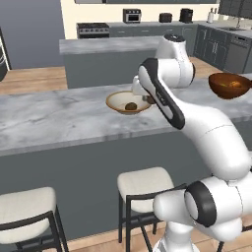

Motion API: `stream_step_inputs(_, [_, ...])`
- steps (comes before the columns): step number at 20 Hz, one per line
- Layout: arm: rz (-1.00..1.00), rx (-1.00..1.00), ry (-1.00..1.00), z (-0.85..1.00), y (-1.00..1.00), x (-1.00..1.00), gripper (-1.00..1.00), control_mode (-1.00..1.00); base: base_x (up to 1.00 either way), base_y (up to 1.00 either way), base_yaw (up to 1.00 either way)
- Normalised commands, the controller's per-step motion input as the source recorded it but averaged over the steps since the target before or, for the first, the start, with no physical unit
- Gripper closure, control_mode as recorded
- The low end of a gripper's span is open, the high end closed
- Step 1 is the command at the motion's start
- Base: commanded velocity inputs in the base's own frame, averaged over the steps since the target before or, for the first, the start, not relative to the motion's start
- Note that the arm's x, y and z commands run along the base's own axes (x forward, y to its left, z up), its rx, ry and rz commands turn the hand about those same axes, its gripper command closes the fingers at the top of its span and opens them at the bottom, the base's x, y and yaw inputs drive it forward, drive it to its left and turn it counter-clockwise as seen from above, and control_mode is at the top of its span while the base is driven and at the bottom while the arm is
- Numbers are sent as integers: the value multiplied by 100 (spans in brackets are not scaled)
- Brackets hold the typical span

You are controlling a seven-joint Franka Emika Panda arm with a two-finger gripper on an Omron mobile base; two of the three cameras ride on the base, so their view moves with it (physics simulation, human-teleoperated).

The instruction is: Take the fruits from the plate on the dining counter and place two fruits in each bowl.

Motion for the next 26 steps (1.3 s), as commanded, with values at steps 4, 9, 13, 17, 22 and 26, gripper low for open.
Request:
stream_step_inputs(4, [0,0,-2,-68,6,76,100,-100,0,0,0])
stream_step_inputs(9, [0,0,-3,-34,0,55,100,-100,0,0,0])
stream_step_inputs(13, [0,0,0,-21,5,51,100,-100,0,0,0])
stream_step_inputs(17, [0,0,0,-12,0,51,100,-100,0,0,0])
stream_step_inputs(22, [0,0,1,-20,6,38,100,-100,0,0,0])
stream_step_inputs(26, [0,0,0,-40,4,13,100,-100,0,0,0])
